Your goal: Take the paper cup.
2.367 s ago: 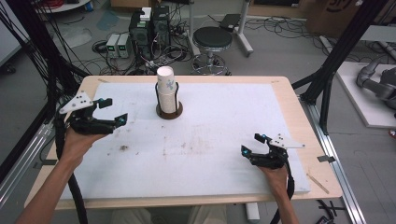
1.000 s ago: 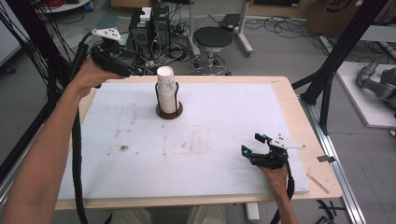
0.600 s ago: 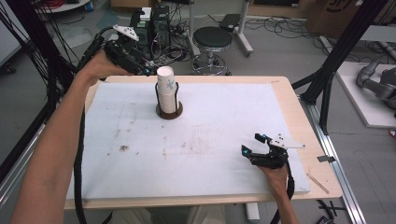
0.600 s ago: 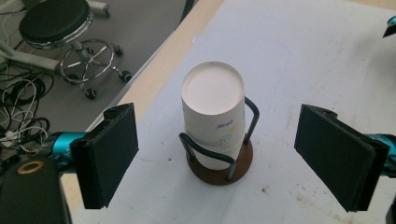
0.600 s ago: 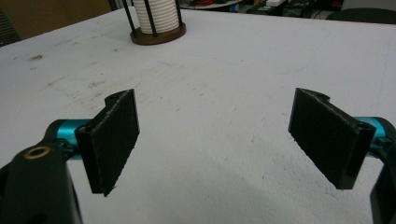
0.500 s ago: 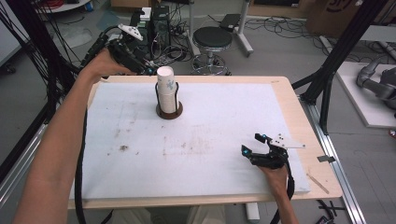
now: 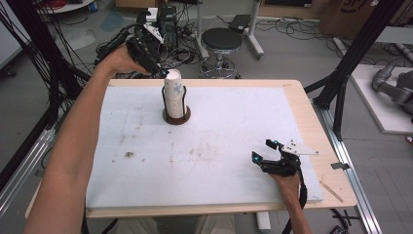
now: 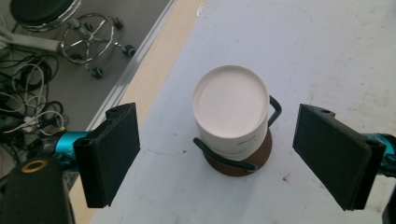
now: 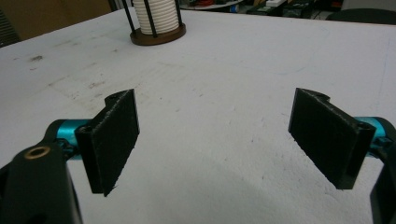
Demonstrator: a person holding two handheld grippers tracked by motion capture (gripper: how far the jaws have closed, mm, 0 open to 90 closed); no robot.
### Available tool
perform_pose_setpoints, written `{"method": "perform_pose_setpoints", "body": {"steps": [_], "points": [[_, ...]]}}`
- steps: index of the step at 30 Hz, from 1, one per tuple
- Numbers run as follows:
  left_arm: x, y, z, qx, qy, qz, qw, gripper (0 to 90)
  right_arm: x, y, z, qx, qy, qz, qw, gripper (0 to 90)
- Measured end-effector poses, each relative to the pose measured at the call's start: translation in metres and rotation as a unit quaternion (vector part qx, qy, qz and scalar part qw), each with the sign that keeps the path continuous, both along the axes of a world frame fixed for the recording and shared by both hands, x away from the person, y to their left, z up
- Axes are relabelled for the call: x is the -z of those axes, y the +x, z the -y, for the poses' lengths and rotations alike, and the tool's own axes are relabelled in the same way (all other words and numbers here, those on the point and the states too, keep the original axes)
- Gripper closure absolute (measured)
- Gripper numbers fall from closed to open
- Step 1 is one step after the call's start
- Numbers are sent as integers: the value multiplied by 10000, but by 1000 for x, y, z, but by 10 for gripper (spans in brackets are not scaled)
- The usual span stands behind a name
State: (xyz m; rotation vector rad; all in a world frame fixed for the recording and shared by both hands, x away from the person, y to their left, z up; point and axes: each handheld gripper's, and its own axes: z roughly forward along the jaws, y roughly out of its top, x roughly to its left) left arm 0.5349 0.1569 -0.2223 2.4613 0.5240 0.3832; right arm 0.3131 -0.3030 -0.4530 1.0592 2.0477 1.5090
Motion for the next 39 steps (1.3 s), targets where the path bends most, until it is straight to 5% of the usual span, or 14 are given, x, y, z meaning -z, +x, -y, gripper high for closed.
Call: {"method": "perform_pose_setpoints", "body": {"steps": [14,29,39], "points": [[24,12,26,54,489,-247,9985,181,0,0,0,1,-1,9,10000,165],[37,18,36,-9,625,-405,9972,210,0,0,0,-8,1,15,10000,165],[42,19,34,-32,529,-590,9968,319,0,0,0,-18,0,-4,10000,165]]}}
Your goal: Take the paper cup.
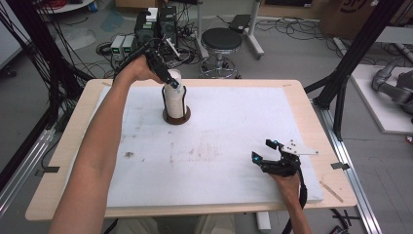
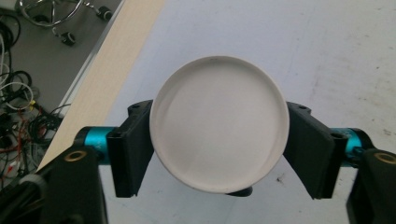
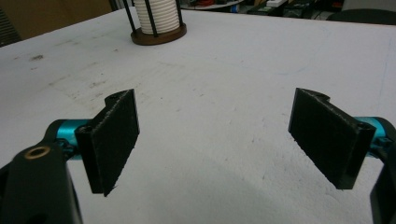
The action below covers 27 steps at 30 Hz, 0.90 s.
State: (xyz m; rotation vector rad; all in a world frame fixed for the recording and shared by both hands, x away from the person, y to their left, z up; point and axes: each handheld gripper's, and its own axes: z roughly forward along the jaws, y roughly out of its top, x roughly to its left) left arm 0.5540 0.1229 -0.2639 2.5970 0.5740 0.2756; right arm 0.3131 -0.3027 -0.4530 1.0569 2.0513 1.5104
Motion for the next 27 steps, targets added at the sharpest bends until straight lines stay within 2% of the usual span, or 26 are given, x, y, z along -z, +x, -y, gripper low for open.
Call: {"method": "perform_pose_setpoints", "body": {"steps": [12,27], "points": [[-2,1,-1,-89,-50,-91,9999,331,0,0,0,-2,-15,10,10000,165],[-8,-1,-2,-110,-109,-57,9999,341,0,0,0,-3,-27,8,10000,165]]}}
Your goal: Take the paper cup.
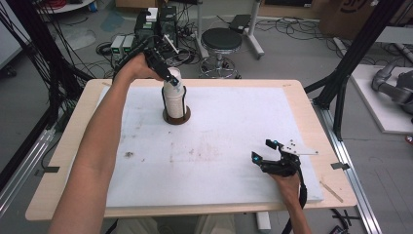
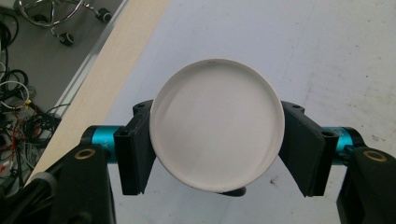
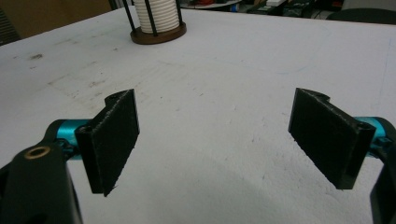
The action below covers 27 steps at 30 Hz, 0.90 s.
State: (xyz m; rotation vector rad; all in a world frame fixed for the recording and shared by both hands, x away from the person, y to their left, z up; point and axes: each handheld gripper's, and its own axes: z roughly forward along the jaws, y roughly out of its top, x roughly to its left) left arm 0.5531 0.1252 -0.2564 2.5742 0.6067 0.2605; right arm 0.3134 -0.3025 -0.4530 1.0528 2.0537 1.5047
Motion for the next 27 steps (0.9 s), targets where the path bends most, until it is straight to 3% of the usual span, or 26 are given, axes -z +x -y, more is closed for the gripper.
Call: {"method": "perform_pose_setpoints", "body": {"steps": [11,18,27], "points": [[-4,-2,-3,-41,-106,14,9999,351,0,0,0,3,-2,0,10000,165],[-11,-3,-9,-95,-286,82,9995,356,0,0,0,0,-1,5,10000,165],[-22,-7,-12,-142,-340,164,9992,358,0,0,0,4,-5,-10,10000,165]]}}
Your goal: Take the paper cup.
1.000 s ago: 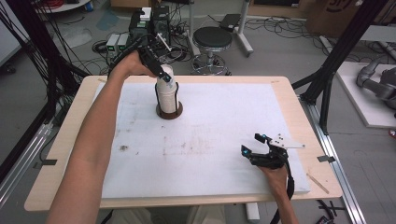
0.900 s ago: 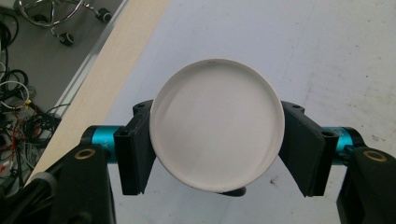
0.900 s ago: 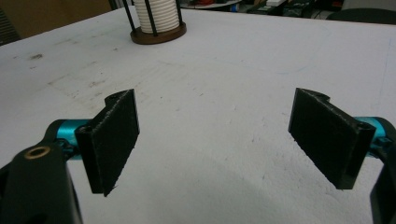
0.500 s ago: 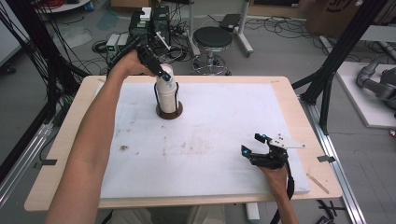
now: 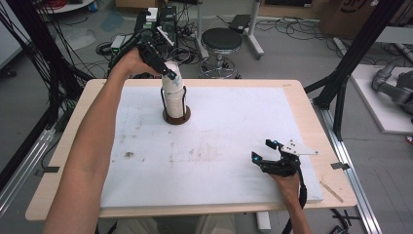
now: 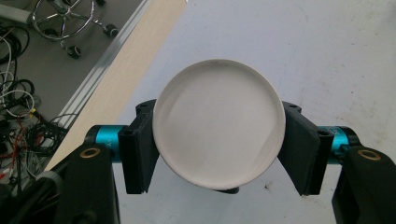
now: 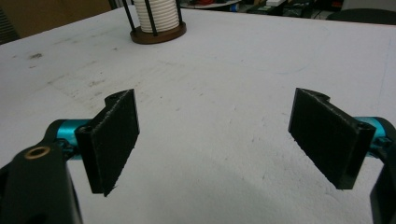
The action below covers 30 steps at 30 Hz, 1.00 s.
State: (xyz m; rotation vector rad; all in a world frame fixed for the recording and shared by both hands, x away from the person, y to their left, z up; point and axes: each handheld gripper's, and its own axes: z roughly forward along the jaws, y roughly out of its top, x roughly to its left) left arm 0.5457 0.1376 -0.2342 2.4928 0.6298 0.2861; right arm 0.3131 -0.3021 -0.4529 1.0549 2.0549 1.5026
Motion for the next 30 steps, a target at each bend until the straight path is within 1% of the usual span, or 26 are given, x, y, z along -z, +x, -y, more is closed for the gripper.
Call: {"method": "perform_pose_setpoints", "body": {"steps": [8,10,12,15,22,24,27,30], "points": [[-14,-4,-4,-23,-111,121,9999,358,0,0,0,4,-13,19,10000,165],[-17,-6,-5,-44,-167,164,9997,358,0,0,0,4,-18,25,10000,165],[-19,-7,-6,-57,-222,187,9996,358,0,0,0,5,-23,26,10000,165],[-21,-8,-8,-63,-194,200,9996,358,0,0,0,10,-17,4,10000,165],[-29,-14,-13,-88,-345,310,9989,358,0,0,0,12,-6,19,10000,165],[-30,-15,-14,-110,-305,334,9989,358,0,0,0,11,-13,-4,10000,165],[-33,-18,-15,-78,-376,365,9986,358,0,0,0,9,-21,3,10000,165],[-37,-23,-16,-40,-394,430,9983,358,0,0,0,12,-15,-1,10000,165]]}}
